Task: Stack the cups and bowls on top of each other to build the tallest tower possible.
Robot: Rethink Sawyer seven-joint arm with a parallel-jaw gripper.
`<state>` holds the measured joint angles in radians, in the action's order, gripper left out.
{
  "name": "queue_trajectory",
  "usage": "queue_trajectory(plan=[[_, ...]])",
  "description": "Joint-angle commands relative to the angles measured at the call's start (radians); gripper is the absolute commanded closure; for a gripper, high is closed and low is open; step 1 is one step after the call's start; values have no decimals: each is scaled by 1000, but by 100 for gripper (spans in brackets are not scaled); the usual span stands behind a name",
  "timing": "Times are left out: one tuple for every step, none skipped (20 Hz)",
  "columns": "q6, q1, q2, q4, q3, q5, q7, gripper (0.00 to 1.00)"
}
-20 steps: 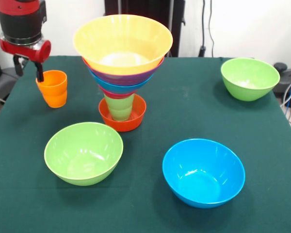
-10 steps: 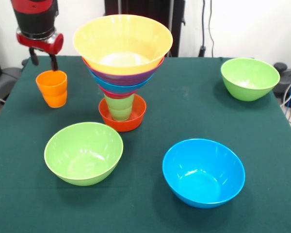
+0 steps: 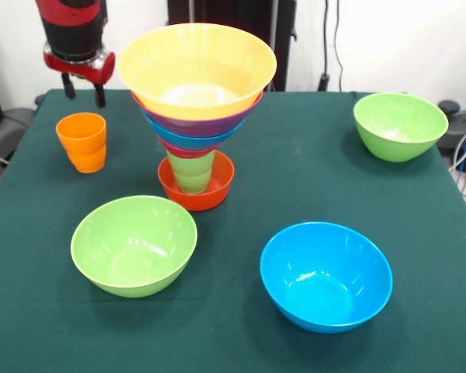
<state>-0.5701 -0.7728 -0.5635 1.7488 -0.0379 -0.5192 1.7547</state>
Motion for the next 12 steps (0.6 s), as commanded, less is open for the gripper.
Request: queue_trajectory(plan=[[202,96,202,-146,20,-90,154,0],[211,101,223,-170,23,-85,150,0],[208,100,235,-186,22,-78,137,0],[203,101,238,-193,23,-70,125,0],[203,103,235,-195,27,-66,116,0],[199,106,229,-193,32,-58,108,0],[187,109,219,-188,36,-51,100,0],[175,112,209,-184,40,-44,91,0],[158,116,195,-181,42,-37,83,0],[145,119,179,-171,44,-32,75,0],[124,119,161,-161,44,-23,67,0],[111,121,143,-146,45,-17,62,0]])
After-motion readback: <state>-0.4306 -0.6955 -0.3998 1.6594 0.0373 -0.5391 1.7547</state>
